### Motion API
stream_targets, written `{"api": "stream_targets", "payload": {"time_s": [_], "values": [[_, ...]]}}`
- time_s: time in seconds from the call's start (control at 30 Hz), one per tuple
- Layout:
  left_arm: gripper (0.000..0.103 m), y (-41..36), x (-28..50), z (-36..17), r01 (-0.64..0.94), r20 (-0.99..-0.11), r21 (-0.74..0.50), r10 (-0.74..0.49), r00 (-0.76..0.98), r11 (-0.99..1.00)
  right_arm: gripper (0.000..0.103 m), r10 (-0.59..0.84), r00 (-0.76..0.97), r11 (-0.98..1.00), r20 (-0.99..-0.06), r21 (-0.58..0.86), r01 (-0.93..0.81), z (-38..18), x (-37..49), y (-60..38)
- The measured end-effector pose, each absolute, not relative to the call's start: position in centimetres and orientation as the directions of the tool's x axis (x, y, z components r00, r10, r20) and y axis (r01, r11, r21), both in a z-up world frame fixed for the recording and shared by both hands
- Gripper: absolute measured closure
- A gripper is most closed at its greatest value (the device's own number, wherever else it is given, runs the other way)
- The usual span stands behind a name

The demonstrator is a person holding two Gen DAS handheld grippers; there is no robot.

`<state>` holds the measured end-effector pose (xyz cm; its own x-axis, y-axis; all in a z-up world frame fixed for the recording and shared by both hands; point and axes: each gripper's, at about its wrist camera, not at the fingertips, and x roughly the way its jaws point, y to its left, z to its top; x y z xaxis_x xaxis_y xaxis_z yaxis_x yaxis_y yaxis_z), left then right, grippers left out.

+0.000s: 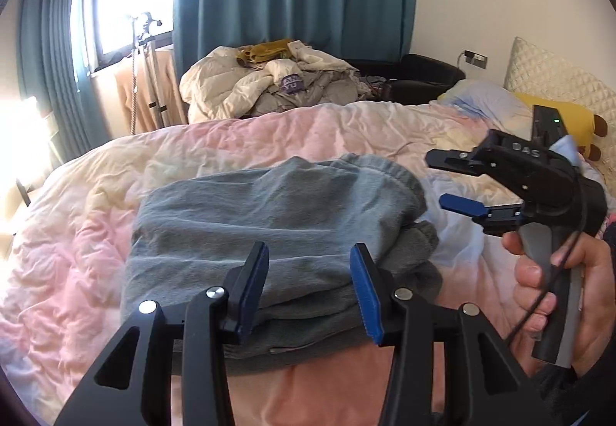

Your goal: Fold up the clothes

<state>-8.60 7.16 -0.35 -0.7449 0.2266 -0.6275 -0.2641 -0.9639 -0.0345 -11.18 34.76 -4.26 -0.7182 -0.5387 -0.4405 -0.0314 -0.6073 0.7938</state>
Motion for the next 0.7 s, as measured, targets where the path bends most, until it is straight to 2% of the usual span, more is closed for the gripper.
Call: {"api": "stream_targets", "payload": {"time_s": [0.13, 0.27, 0.3, 0.33, 0.37, 0.4, 0.43, 0.6, 0.7], "values": [[0.058, 4.0, -10.5, -3.0, -0.193, -0.65, -0.164, 0.253, -0.717, -0.967, 0.031, -0.527, -0.734, -0.687, -0.428, 0.723, 0.071, -2.6, -11.6, 32.0], [0.058, 2.9, -12.0, -5.2, -0.134, -0.664, -0.197, 0.232, -0.711, -0.971, 0.032, -0.501, -0.738, -0.757, -0.452, 0.643, 0.12, -2.1, -12.3, 29.6], [0.058, 2.7, -12.3, -5.6, -0.121, -0.666, -0.215, 0.236, -0.708, -0.969, 0.04, -0.481, -0.739, -0.779, -0.471, 0.616, 0.114, -2.3, -12.4, 29.2], [0.058, 2.5, -12.6, -6.0, -0.11, -0.669, -0.229, 0.239, -0.704, -0.967, 0.055, -0.46, -0.74, -0.801, -0.491, 0.589, 0.107, -2.4, -12.6, 28.7], [0.058, 2.5, -12.7, -6.3, -0.103, -0.671, -0.233, 0.237, -0.702, -0.967, 0.061, -0.431, -0.743, -0.824, -0.512, 0.559, 0.092, -2.6, -12.6, 28.4], [0.058, 2.6, -12.8, -6.5, -0.102, -0.672, -0.23, 0.233, -0.703, -0.968, 0.075, -0.399, -0.743, -0.845, -0.538, 0.53, 0.069, -2.9, -12.6, 28.4], [0.058, 2.7, -12.7, -6.6, -0.104, -0.67, -0.224, 0.23, -0.706, -0.969, 0.08, -0.375, -0.737, -0.857, -0.562, 0.514, 0.044, -3.2, -12.5, 28.5], [0.058, 2.6, -12.5, -6.8, -0.112, -0.668, -0.228, 0.239, -0.705, -0.967, 0.082, -0.387, -0.631, -0.803, -0.672, 0.582, -0.128, -6.9, -11.7, 31.0], [0.058, 2.3, -12.4, -6.9, -0.114, -0.667, -0.247, 0.254, -0.7, -0.962, 0.082, -0.451, -0.565, -0.724, -0.691, 0.653, -0.221, -9.9, -11.5, 32.5]]}}
